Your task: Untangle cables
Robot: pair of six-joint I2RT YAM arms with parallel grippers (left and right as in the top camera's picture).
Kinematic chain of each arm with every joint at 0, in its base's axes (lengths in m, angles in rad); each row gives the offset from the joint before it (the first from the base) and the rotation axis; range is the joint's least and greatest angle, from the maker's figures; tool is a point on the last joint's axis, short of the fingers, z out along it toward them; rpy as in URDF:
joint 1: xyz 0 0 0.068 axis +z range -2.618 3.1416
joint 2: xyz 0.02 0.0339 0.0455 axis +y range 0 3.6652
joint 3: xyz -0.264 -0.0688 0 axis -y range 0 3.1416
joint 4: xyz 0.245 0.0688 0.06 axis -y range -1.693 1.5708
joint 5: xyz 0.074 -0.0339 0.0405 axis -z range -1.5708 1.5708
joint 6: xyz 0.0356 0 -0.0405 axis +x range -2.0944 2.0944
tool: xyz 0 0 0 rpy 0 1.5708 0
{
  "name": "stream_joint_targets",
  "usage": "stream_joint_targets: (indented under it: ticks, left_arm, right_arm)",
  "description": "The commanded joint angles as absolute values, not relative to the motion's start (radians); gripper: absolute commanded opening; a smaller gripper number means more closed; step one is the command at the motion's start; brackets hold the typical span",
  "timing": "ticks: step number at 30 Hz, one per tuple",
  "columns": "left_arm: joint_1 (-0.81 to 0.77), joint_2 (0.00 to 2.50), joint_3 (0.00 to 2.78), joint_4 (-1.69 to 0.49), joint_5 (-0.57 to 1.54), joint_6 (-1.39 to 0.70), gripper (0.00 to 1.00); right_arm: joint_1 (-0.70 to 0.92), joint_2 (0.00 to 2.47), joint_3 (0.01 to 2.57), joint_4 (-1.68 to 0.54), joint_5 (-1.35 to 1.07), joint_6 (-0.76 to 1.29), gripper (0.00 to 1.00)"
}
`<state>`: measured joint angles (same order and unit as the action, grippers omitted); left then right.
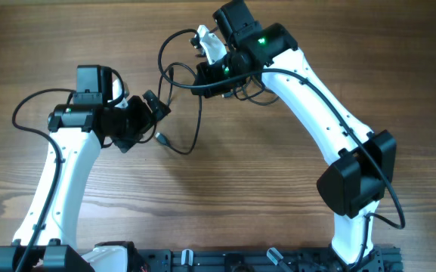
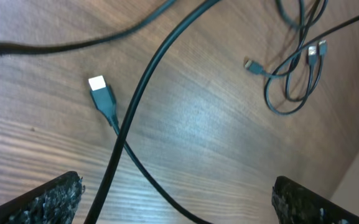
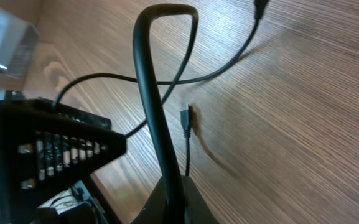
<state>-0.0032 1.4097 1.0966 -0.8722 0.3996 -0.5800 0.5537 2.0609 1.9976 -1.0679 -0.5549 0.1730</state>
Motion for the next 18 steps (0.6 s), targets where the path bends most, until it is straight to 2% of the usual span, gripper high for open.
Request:
stream_joint_targets:
  ticks: [1, 5, 12, 18]
  left_arm:
    - [0.018, 1.352, 1.153, -0.865, 0.373, -0.532, 1.00]
    - [0.055, 1.274, 1.202, -0.873, 0.377, -0.527, 1.00]
    - [0.236, 1.124, 1.206, -0.888, 0.394, -0.520, 1.00]
    - [0.351, 1.166, 1.205, -0.948, 0.392, -0.453, 1.00]
  right_arm:
    - [0.553, 2.088, 2.002, -1.075, -0.495, 0.187, 0.06]
    - [0.548, 2.088, 2.002, -1.091, -0.464, 0.187, 0.05]
    - [0.532, 2.088, 2.002, -1.144, -0.392, 0.183, 0.04]
    - [0.476, 2.087, 2.003, -1.259, -0.329, 0.102, 0.04]
